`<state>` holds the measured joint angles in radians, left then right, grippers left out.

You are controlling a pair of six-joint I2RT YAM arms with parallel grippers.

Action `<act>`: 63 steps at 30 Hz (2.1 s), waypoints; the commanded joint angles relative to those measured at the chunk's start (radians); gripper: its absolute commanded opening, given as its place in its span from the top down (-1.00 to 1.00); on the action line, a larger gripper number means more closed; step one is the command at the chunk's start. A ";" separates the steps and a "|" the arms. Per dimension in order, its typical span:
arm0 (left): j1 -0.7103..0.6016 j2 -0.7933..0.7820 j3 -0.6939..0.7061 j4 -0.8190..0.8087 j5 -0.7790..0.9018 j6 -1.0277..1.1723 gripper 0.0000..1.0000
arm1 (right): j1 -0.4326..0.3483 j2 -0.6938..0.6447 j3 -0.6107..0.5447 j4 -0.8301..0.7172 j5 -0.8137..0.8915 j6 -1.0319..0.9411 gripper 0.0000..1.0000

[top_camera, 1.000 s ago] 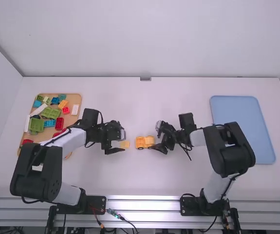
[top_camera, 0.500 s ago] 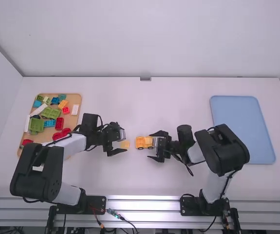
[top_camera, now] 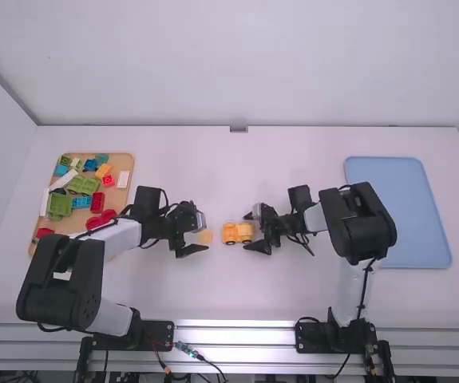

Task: Assemble lego blocks to make yellow taxi

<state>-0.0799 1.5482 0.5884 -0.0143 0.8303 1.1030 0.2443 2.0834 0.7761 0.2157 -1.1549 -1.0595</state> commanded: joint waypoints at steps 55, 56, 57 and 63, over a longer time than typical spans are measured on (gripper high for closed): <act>0.007 0.272 0.034 0.126 0.023 0.117 -0.75 | 0.097 0.013 -0.182 0.512 0.209 0.160 -0.98; 0.005 0.272 0.034 0.124 0.016 0.117 -0.75 | 0.097 0.013 -0.183 0.515 0.211 0.161 -0.99; 0.002 0.274 0.035 0.121 0.015 0.117 -0.76 | 0.097 0.013 -0.177 0.508 0.211 0.161 -0.99; 0.002 0.303 0.055 0.116 0.019 0.117 -0.76 | 0.097 0.013 -0.129 0.400 0.210 0.153 -0.99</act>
<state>-0.0784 1.8301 0.6300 0.1104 0.8371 1.2232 0.3439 2.0830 0.6285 0.6338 -0.9649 -0.8894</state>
